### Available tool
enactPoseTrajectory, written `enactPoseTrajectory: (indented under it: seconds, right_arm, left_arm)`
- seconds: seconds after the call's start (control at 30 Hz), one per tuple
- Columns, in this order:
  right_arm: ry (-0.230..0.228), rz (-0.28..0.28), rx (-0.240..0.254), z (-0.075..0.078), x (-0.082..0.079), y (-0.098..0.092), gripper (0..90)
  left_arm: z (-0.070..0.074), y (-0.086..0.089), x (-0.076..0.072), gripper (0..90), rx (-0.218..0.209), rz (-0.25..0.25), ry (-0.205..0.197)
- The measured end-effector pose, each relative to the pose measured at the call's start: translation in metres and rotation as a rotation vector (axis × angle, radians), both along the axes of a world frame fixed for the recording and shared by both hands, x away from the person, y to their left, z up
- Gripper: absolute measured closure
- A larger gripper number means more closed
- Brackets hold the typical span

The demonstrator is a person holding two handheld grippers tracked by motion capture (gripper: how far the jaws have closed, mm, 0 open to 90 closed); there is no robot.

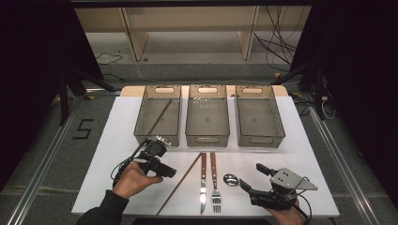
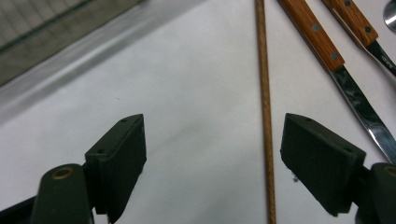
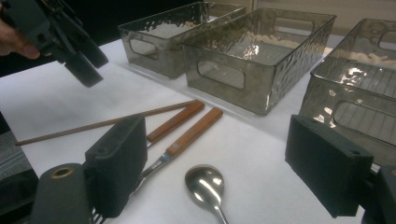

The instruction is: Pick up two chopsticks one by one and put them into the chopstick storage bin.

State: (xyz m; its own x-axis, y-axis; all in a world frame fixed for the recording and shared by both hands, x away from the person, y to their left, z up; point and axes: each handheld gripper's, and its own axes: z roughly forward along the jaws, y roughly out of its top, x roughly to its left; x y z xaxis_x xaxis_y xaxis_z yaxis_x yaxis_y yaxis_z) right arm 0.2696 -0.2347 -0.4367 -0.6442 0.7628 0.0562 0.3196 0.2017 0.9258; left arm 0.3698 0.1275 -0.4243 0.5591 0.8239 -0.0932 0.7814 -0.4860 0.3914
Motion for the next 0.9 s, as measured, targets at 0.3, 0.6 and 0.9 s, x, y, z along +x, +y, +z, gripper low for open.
enactPoseTrajectory:
  seconds: [0.3, 0.6, 0.9]
  right_arm:
    - [0.001, 0.001, 0.0, 0.0, 0.0, 0.0, 21.5]
    - [-0.001, 0.002, -0.004, 0.0, 0.0, 0.0, 21.5]
    - [-0.002, 0.002, -0.005, 0.0, 0.0, 0.0, 21.5]
  left_arm:
    - [-0.013, -0.012, -0.011, 21.7, 0.018, -0.034, 0.04]
    - [-0.024, -0.021, -0.017, 29.1, 0.04, -0.079, 0.081]
    - [-0.03, -0.028, -0.021, 42.7, 0.084, -0.13, 0.101]
